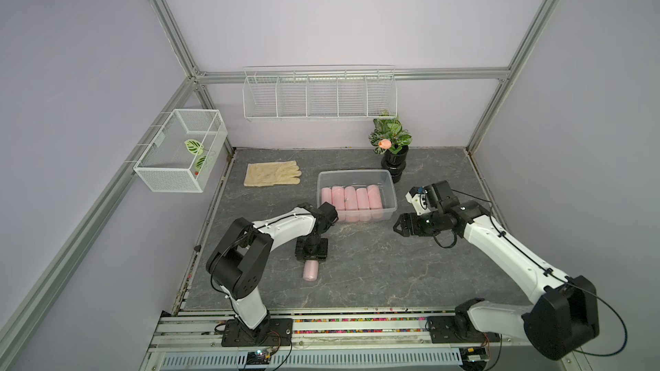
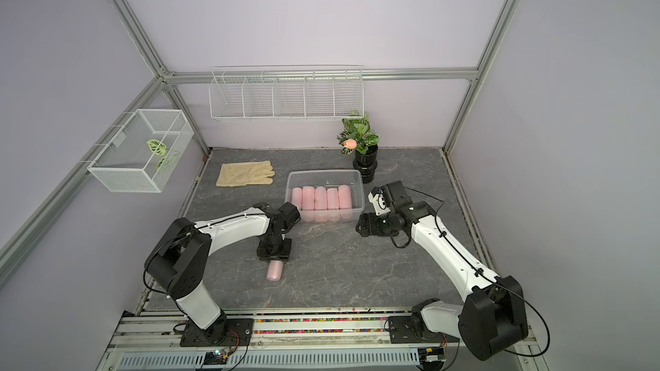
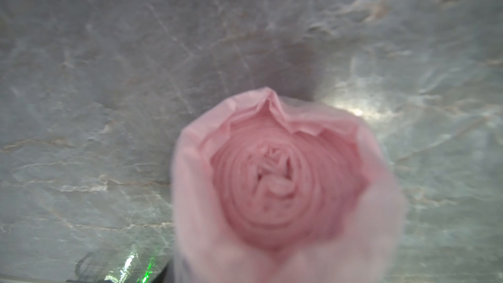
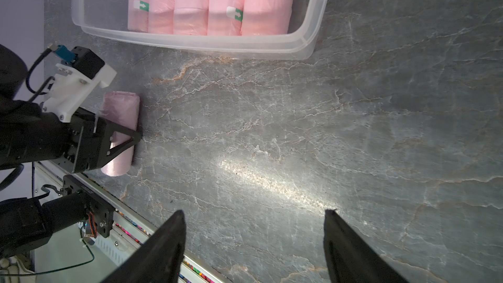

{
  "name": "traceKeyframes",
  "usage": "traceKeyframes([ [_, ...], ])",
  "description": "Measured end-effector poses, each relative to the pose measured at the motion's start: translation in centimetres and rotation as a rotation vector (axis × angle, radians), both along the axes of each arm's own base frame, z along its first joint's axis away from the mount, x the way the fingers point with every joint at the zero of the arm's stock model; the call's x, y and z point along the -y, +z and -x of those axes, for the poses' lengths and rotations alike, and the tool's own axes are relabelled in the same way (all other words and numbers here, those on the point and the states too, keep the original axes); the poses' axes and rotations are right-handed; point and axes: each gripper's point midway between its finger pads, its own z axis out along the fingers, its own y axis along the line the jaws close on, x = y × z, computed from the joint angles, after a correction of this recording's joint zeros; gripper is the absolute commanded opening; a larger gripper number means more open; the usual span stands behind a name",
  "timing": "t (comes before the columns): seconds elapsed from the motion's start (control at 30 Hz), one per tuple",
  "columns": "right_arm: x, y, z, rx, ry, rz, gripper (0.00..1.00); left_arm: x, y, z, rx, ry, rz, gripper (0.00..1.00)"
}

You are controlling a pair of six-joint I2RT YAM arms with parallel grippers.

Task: Put the roll of trash bags into the storage box
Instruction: Pick up the roll of trash bags from the center of the board.

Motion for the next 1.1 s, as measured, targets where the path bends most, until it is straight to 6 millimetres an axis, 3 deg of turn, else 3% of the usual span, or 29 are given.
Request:
traceKeyframes([
  [0.33,0.0,0.0,0.0,-0.002,-0.001,0.002,0.81,1.6,4.0,-1.1,0.085,0.021,0.088,0.49],
  [0.53,0.3,0.1,-0.1,0.009,-0.009,0.014,0.81,4.7,10.1,-3.4,0.196,0.012,0.24,0.49],
  [0.77,1.3,0.4,-0.6,0.027,-0.053,0.026,0.81,10.4,17.0,-8.2,0.332,-0.037,0.45,0.49],
  [0.9,2.4,0.8,-1.1,0.037,-0.105,0.026,0.81,14.3,18.1,-12.0,0.369,-0.089,0.513,0.49],
  [1.1,4.5,1.5,-1.9,0.059,-0.198,0.023,0.81,19.4,16.4,-16.7,0.357,-0.153,0.575,0.49],
])
